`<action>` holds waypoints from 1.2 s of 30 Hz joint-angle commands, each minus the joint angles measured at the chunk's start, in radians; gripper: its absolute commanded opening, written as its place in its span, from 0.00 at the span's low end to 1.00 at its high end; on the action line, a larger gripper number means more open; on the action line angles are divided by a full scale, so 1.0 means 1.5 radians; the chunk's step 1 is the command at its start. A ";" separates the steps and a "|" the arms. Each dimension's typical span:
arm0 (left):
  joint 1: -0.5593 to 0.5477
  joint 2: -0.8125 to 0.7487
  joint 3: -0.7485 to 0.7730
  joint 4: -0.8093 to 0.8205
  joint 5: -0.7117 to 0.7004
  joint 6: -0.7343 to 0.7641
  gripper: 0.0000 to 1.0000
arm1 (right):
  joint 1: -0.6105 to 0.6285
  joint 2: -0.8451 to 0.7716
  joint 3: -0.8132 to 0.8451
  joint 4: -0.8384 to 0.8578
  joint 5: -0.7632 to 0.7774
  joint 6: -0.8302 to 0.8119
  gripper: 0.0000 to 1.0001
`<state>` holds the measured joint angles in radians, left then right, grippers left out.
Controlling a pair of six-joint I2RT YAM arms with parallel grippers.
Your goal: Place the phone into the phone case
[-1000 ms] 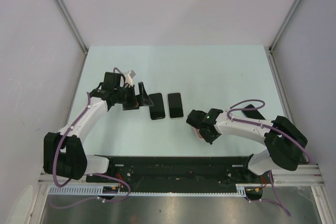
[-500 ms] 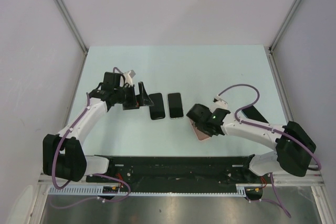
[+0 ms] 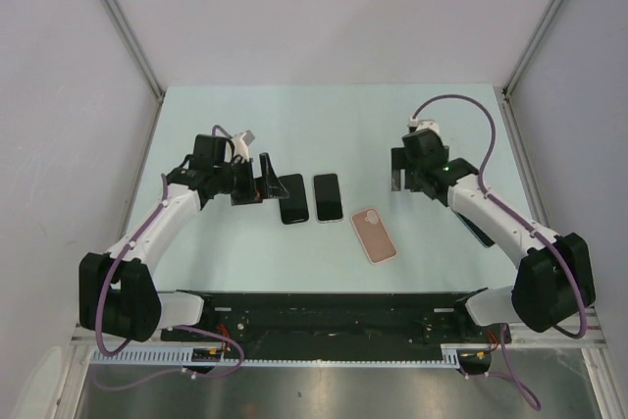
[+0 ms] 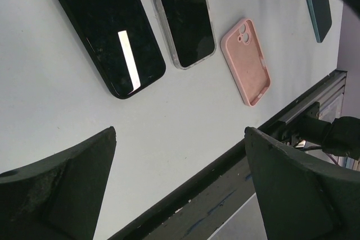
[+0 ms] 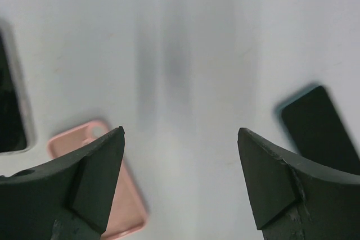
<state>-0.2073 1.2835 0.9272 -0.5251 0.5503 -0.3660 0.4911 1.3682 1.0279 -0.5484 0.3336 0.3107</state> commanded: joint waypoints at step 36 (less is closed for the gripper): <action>-0.017 0.004 -0.011 0.038 0.030 -0.007 0.99 | -0.351 0.307 0.170 -0.225 -0.149 -0.606 0.91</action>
<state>-0.2272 1.2892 0.9104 -0.4877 0.5800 -0.3679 -0.0231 1.7905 1.2430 -0.8467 0.1326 -0.5617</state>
